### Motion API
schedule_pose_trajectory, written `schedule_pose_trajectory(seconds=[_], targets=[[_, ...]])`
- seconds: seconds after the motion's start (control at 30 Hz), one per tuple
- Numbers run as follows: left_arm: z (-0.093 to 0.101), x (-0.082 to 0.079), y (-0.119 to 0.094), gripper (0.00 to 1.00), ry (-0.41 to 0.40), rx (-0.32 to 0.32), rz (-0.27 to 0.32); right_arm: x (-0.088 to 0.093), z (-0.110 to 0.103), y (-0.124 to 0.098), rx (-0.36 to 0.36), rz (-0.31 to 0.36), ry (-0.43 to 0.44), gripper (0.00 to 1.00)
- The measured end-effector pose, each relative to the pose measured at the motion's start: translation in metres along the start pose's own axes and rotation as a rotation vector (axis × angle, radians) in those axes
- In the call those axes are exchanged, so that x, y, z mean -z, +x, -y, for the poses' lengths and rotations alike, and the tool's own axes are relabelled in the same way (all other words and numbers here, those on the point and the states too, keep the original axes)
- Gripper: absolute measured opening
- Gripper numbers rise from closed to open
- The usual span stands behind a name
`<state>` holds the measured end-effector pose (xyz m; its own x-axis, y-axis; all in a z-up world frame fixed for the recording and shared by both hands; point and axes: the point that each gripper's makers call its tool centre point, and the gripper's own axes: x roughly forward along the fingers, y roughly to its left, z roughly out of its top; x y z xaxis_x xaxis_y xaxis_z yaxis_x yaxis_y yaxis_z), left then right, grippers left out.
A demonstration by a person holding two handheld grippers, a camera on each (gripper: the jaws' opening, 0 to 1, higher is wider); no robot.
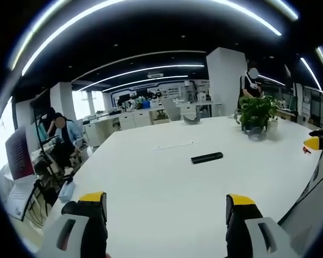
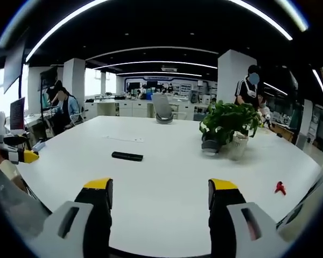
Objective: Press the specified remote control buttons in sequence, fully releasing each button before pressing the next.
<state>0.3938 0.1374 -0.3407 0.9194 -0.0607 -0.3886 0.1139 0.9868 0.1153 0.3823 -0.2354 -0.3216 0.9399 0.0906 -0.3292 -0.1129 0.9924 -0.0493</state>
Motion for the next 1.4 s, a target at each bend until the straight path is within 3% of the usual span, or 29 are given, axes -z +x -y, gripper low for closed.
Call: schedule_pose_trajectory(seconds=[0.2,0.3,0.53,0.63,0.93,1.4], targets=[[0.003,-0.001,0.0,0.92,-0.006,0.012,-0.003,0.001,-0.001,0.0,-0.004,-0.006,-0.009,0.72],[0.012,-0.001,0.002,0.91,-0.015,0.06,-0.02,0.002,0.0,0.0,0.001,-0.011,-0.004,0.72],[0.028,-0.009,0.008,0.83,0.059,0.128,-0.031,0.003,0.0,0.0,-0.004,-0.017,-0.002,0.7],[0.032,-0.017,0.016,0.76,0.095,0.161,-0.027,0.003,-0.002,0.0,-0.015,-0.019,0.002,0.68],[0.046,-0.027,0.045,0.76,0.118,0.241,-0.067,0.003,-0.001,0.0,-0.008,-0.024,0.002,0.66],[0.061,-0.057,0.093,0.72,0.273,0.349,-0.077,0.005,0.0,0.0,-0.004,-0.034,0.005,0.59]])
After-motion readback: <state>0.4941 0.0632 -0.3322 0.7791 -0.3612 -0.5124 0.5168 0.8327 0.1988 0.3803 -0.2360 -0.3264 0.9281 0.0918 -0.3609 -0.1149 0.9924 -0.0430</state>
